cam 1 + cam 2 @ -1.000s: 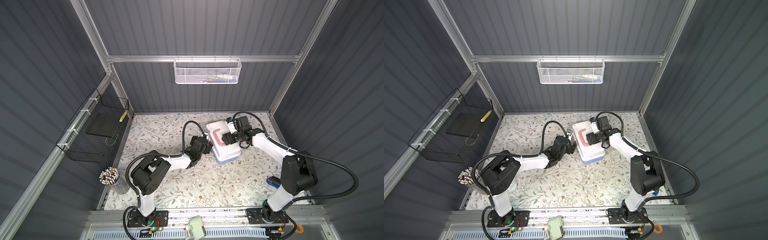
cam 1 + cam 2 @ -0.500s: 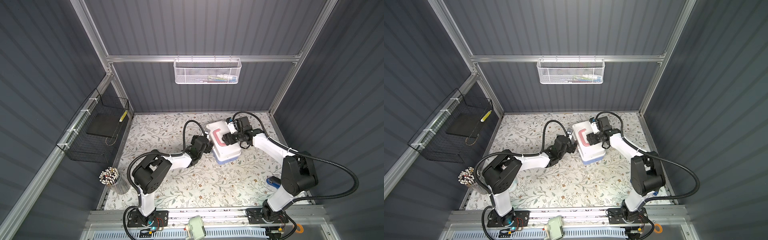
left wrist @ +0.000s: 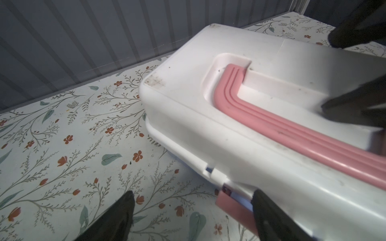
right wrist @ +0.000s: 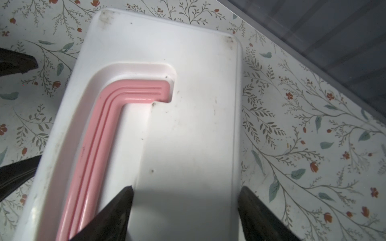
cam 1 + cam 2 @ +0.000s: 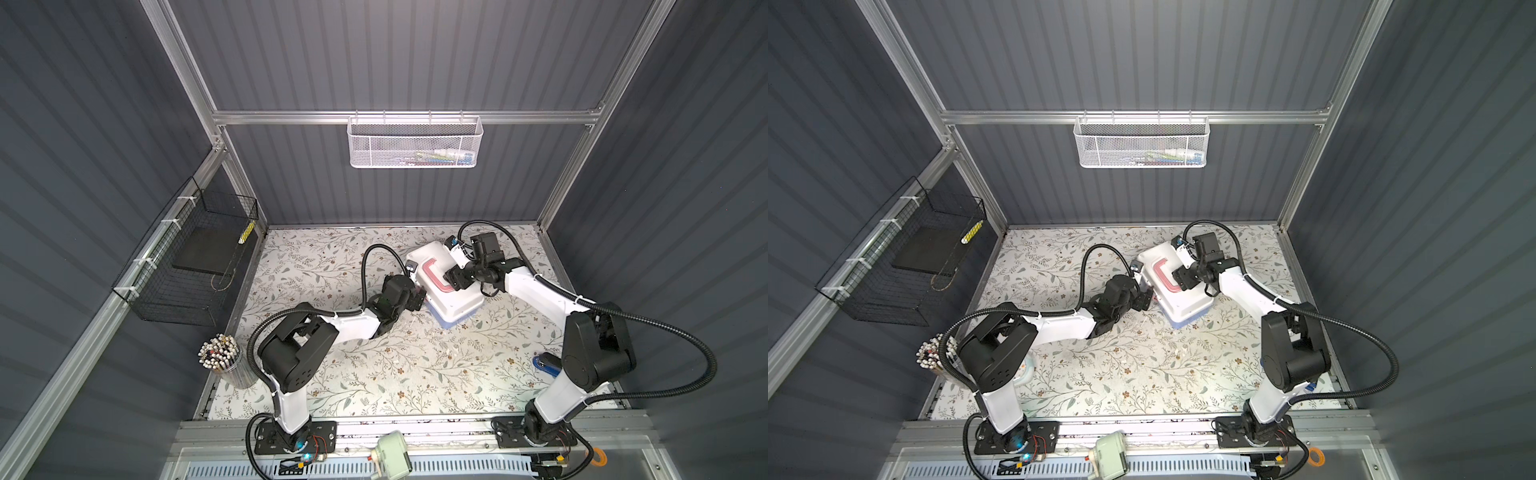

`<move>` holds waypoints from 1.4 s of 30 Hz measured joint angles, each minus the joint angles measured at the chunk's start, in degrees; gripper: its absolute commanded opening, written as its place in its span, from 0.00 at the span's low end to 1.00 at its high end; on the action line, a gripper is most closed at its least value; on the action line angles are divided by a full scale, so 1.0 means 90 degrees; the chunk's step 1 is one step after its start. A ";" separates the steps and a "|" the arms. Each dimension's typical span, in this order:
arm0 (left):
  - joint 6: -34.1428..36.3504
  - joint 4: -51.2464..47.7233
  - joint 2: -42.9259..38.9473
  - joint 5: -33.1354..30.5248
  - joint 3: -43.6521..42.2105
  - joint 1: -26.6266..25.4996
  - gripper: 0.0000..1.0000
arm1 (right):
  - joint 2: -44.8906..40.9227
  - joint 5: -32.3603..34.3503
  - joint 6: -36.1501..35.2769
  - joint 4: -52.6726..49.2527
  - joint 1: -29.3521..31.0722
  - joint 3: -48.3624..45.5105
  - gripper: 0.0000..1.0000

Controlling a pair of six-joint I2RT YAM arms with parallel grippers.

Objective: Pack the tool kit

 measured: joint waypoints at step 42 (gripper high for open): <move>0.0015 0.3895 0.0614 0.3521 -0.2278 0.0843 0.73 | 0.0134 -0.0214 -0.0296 0.0486 0.0087 -0.0073 0.73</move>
